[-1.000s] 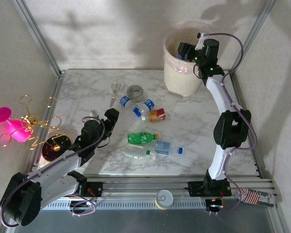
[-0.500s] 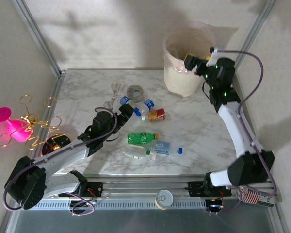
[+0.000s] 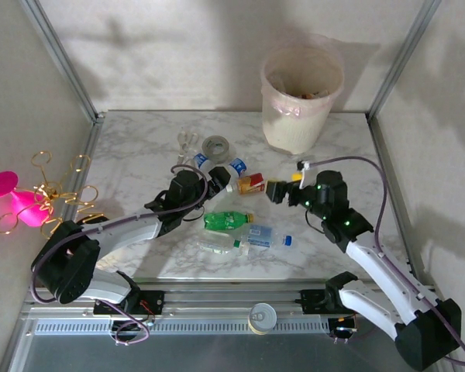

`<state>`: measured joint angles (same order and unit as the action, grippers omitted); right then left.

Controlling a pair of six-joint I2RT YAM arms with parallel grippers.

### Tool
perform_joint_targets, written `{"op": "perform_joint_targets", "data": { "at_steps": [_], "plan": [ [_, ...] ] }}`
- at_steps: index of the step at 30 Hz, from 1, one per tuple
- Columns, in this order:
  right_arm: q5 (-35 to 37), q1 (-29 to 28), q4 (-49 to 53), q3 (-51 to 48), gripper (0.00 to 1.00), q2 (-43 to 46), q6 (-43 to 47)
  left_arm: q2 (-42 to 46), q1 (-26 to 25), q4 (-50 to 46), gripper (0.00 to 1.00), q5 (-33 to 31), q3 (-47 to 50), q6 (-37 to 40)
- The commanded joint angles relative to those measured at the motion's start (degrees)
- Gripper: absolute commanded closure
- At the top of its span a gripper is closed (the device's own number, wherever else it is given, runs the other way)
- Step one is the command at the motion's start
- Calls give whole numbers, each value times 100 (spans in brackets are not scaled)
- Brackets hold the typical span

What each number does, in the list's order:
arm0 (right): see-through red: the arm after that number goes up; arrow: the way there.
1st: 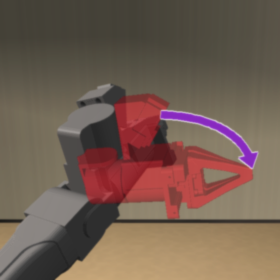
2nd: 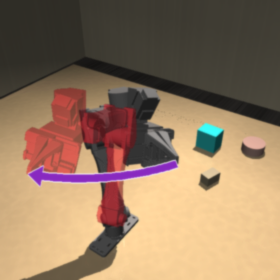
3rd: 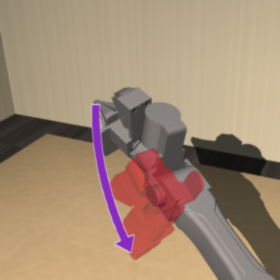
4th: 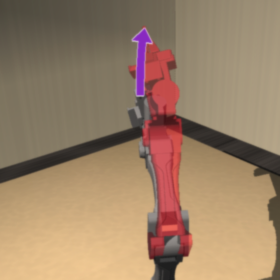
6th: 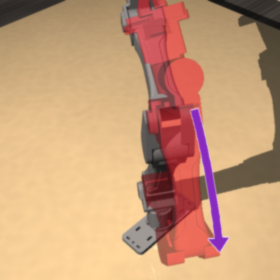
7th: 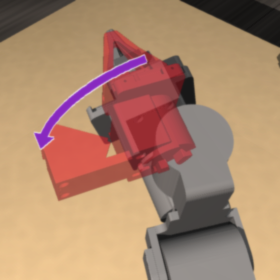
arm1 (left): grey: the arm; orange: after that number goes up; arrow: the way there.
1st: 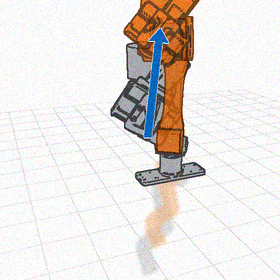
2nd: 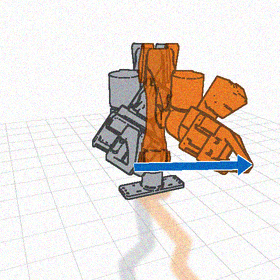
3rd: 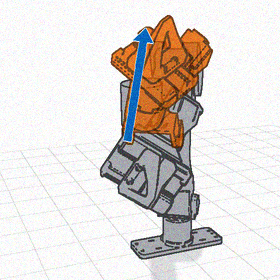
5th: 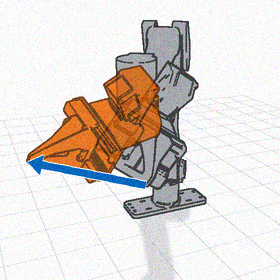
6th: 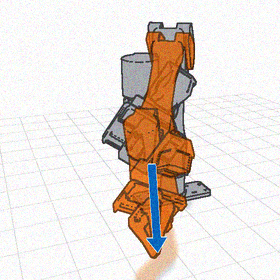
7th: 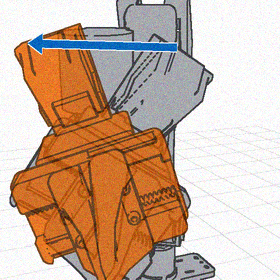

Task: Put the plastic bottles in the bin

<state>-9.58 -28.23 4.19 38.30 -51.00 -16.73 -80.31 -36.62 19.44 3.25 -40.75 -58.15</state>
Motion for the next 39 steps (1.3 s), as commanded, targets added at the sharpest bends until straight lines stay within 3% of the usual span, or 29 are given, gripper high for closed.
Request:
{"op": "perform_joint_targets", "data": {
  "at_steps": [1, 9, 11, 20, 27, 39],
  "plan": [
    [-295, -484, 467, -202, 6, 11, -224, -84, -13, 30, 0, -153, -288, 169],
    [906, -1800, 2058, 476, 1, -1043, -56, -261, 32, -2, 0, -72, -458, 234],
    [1282, -2015, 2494, 844, 1, -1509, -39, -264, 32, -6, 0, -39, -459, 240],
    [1783, -2602, 3556, 1797, 3, -3063, 176, 47, 228, -202, 0, -26, -259, 323],
    [2215, -2758, 4291, 2394, 3, -3904, 370, 290, 364, -134, 0, -17, 29, 269],
    [2408, -2658, 4046, 2281, 8, -4164, 635, 551, 436, -185, 1, -78, 234, 231]
  ]
}}
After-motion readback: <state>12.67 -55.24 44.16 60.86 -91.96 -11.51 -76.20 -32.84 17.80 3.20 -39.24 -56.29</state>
